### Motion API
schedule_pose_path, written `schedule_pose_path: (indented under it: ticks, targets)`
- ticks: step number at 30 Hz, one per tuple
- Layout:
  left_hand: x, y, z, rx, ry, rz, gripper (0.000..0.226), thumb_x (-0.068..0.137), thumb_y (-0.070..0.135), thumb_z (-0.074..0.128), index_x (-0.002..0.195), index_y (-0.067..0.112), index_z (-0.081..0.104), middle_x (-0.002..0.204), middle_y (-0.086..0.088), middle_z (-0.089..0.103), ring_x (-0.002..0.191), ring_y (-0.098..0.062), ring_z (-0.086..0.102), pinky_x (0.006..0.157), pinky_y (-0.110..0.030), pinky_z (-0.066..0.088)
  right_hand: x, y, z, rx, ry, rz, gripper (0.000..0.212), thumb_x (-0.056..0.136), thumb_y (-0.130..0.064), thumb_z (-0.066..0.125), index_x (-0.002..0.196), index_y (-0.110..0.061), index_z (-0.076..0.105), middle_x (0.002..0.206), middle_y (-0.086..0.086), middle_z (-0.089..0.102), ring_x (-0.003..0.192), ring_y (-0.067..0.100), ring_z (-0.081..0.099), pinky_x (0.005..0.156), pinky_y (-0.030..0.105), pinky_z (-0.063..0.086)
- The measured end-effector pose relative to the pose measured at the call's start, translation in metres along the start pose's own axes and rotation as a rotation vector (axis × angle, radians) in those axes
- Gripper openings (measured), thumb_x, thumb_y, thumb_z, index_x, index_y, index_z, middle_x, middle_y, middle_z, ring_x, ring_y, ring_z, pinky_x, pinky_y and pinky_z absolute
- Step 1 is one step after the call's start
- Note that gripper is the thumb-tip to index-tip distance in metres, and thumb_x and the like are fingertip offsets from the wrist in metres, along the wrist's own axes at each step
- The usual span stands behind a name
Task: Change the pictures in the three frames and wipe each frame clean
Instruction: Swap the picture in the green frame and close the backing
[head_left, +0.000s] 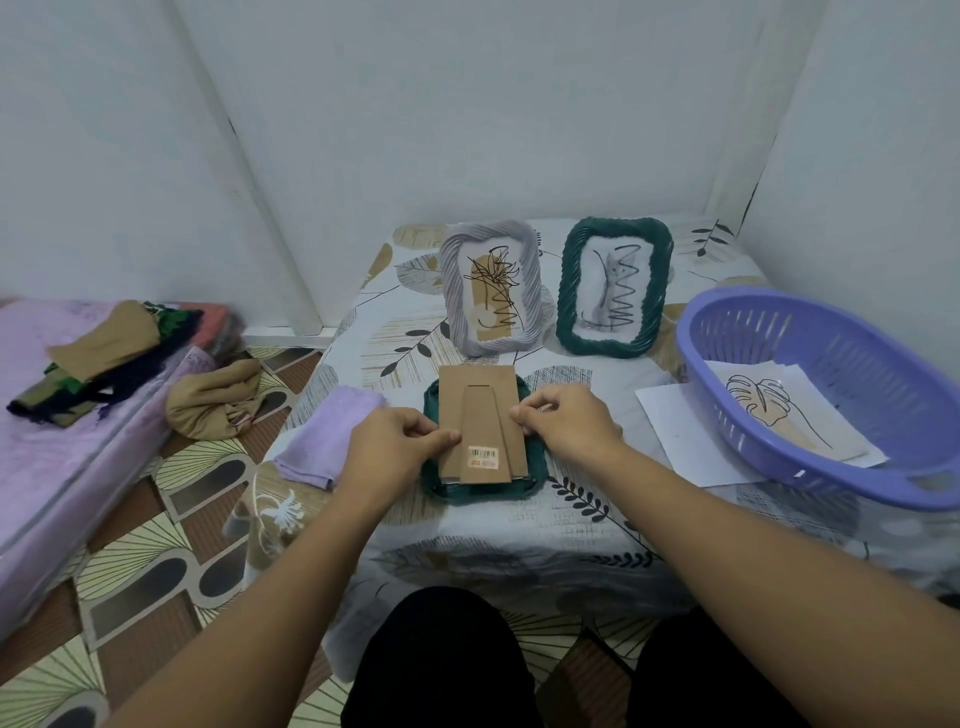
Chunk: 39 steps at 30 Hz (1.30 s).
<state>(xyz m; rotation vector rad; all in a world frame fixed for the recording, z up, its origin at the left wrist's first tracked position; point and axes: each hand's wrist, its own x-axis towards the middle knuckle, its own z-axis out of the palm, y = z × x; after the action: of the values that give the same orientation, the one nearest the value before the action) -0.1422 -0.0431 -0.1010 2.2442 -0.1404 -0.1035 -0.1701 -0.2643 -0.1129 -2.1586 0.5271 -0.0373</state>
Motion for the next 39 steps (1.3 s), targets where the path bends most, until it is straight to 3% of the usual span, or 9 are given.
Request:
schedule_pose_path:
  ticks: [7, 11, 14, 24, 34, 39]
  targets:
    - [0.003, -0.006, 0.002, 0.013, -0.015, -0.018, 0.022, 0.080, 0.037, 0.086, 0.077, 0.018, 0.076, 0.073, 0.002, 0.075, 0.076, -0.015, 0.071, 0.067, -0.026, 0.054, 0.001, 0.001, 0.001, -0.049, 0.016, -0.009, 0.019, 0.088, -0.053, 0.070, 0.079, -0.037, 0.074, 0.079, -0.021, 0.072, 0.095, 0.007, 0.063, 0.100, 0.046, 0.042]
    - [0.003, -0.007, 0.004, 0.048, -0.006, -0.027, 0.023, 0.079, 0.037, 0.088, 0.076, 0.018, 0.075, 0.067, 0.005, 0.072, 0.064, -0.005, 0.063, 0.057, -0.018, 0.042, -0.001, -0.001, 0.002, -0.105, 0.029, -0.017, 0.019, 0.089, -0.054, 0.069, 0.084, -0.036, 0.073, 0.086, -0.022, 0.067, 0.098, 0.011, 0.061, 0.097, 0.042, 0.041]
    - [0.005, -0.009, 0.006, 0.063, 0.003, -0.025, 0.023, 0.077, 0.038, 0.088, 0.076, 0.019, 0.074, 0.066, 0.006, 0.070, 0.062, -0.005, 0.061, 0.056, -0.018, 0.041, 0.000, -0.002, 0.003, -0.136, 0.038, -0.024, 0.020, 0.089, -0.053, 0.071, 0.089, -0.033, 0.071, 0.085, -0.022, 0.061, 0.095, 0.011, 0.055, 0.094, 0.039, 0.040]
    - [0.005, -0.012, 0.007, 0.098, 0.016, -0.001, 0.033, 0.079, 0.040, 0.087, 0.104, 0.021, 0.076, 0.068, 0.008, 0.062, 0.066, -0.008, 0.058, 0.059, -0.023, 0.039, 0.002, -0.005, 0.004, -0.200, 0.029, -0.054, 0.017, 0.088, -0.050, 0.073, 0.094, -0.036, 0.066, 0.092, -0.018, 0.062, 0.095, 0.011, 0.053, 0.088, 0.038, 0.037]
    - [0.011, -0.011, 0.007, 0.136, -0.035, -0.022, 0.029, 0.082, 0.039, 0.084, 0.101, 0.019, 0.077, 0.075, 0.006, 0.066, 0.067, -0.004, 0.057, 0.055, -0.018, 0.038, 0.006, -0.006, 0.003, -0.208, -0.005, -0.031, 0.016, 0.086, -0.049, 0.075, 0.094, -0.036, 0.068, 0.089, -0.018, 0.061, 0.102, 0.014, 0.058, 0.092, 0.038, 0.040]
    - [0.018, -0.008, -0.002, 0.086, 0.146, -0.035, 0.015, 0.089, 0.040, 0.071, 0.092, 0.025, 0.072, 0.075, 0.007, 0.068, 0.077, -0.008, 0.065, 0.062, -0.024, 0.043, 0.012, -0.003, 0.001, -0.133, 0.054, -0.060, 0.029, 0.087, -0.057, 0.069, 0.107, -0.036, 0.065, 0.105, -0.012, 0.066, 0.106, 0.017, 0.060, 0.099, 0.045, 0.048]
